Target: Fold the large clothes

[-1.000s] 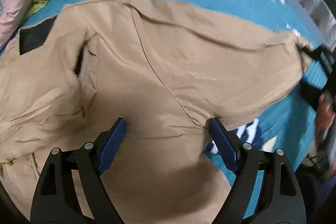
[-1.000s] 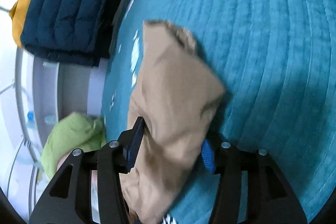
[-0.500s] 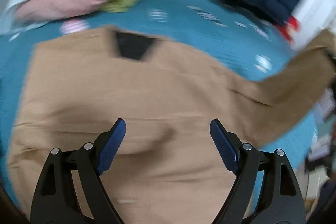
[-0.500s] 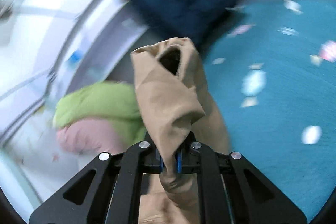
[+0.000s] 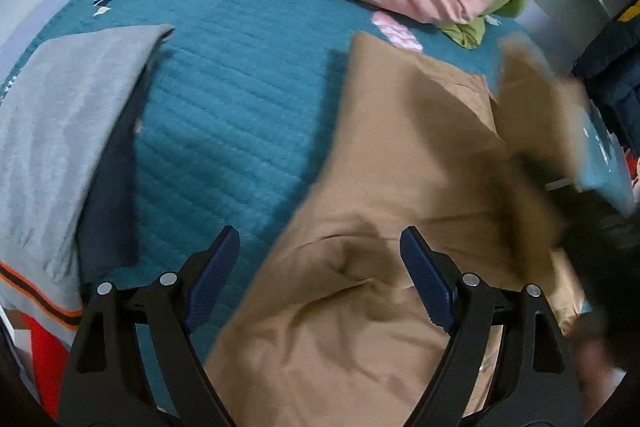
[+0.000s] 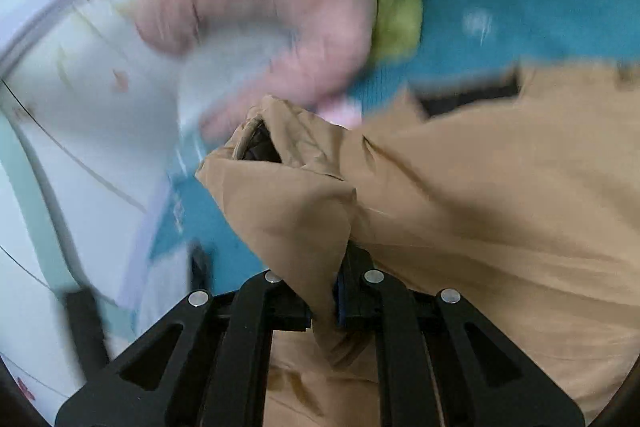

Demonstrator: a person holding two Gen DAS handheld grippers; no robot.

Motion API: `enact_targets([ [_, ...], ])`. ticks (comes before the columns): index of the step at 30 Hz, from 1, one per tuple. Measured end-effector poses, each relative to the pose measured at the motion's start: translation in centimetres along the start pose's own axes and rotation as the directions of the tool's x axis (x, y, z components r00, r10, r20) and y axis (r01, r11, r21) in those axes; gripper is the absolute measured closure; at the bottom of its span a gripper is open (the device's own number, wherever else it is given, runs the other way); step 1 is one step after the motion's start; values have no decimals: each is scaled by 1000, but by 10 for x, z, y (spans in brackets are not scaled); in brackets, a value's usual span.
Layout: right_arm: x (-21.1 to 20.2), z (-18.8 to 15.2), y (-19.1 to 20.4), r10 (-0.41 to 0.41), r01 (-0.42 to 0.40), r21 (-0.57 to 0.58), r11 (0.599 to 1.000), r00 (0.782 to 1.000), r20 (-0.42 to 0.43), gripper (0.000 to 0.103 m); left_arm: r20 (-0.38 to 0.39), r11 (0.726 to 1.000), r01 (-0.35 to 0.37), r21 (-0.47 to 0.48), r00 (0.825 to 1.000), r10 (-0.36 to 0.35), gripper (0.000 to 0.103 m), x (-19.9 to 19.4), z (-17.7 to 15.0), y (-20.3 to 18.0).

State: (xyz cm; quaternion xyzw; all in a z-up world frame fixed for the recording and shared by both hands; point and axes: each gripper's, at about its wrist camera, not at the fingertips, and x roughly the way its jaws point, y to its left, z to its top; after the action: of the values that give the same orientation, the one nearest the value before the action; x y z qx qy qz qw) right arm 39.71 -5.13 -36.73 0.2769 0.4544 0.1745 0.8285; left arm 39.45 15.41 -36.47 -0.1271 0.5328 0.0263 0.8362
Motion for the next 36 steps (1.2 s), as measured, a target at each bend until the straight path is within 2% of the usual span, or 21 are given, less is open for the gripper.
enact_targets([
  [2,14,-14,-7,-22,23,18,1000,997,-69,87,-4,1000,2,-7,1000,-2,21,-1,-1,6],
  [4,12,-19,-9,-28,31,33,999,995,-92,83,-7,1000,4,-11,1000,-4,21,0,2,13],
  [6,8,-4,-13,-23,27,42,999,996,-88,68,9,1000,11,-10,1000,-11,20,-10,2,14],
  [8,-10,-1,-6,-39,41,29,999,998,-58,32,30,1000,19,-17,999,-19,20,-19,4,13],
  [10,-26,1,1,-20,20,4,1000,1000,-16,23,51,998,47,-32,998,-46,20,-28,8,13],
  [14,-66,8,4,-6,8,-33,999,999,52,23,80,996,89,-13,993,-87,20,-45,18,-4],
  [16,-87,14,-12,-40,40,-3,999,994,103,23,70,994,107,20,992,-108,20,-43,22,-21],
  [18,-103,22,-40,-56,50,56,997,992,115,28,39,988,149,48,988,-151,20,-36,25,-40],
  [20,-113,26,-69,-120,109,108,988,988,97,56,-20,976,205,78,979,-204,19,-22,26,-60],
  [22,-122,26,-102,-171,154,181,971,982,80,70,-122,974,186,126,978,-171,19,1,24,-84],
  [23,-125,24,-119,-196,179,211,961,979,64,76,-156,973,174,152,976,-151,19,11,22,-93],
  [25,-122,19,-152,-238,227,267,937,971,9,78,-207,964,182,193,968,-142,19,33,18,-105],
  [28,-111,12,-197,-243,254,342,904,967,-77,95,-287,975,157,158,952,-107,18,75,16,-100],
  [29,-109,13,-206,-208,227,370,901,974,-90,96,-292,975,165,150,949,-116,17,80,15,-99],
  [30,-111,15,-209,-182,205,391,897,979,-95,96,-289,974,162,156,951,-112,16,82,15,-100],
  [31,-114,20,-210,-147,176,413,893,984,-102,92,-283,972,158,174,954,-105,16,78,16,-104],
  [33,-126,31,-209,-79,108,442,890,993,-85,83,-271,963,192,190,953,-136,17,66,20,-107],
  [35,-143,47,-206,-73,83,428,900,997,-41,54,-244,946,280,163,941,-236,16,49,33,-102],
  [36,-151,59,-204,-102,101,405,909,995,-21,47,-232,942,298,156,938,-258,16,42,41,-99],
])
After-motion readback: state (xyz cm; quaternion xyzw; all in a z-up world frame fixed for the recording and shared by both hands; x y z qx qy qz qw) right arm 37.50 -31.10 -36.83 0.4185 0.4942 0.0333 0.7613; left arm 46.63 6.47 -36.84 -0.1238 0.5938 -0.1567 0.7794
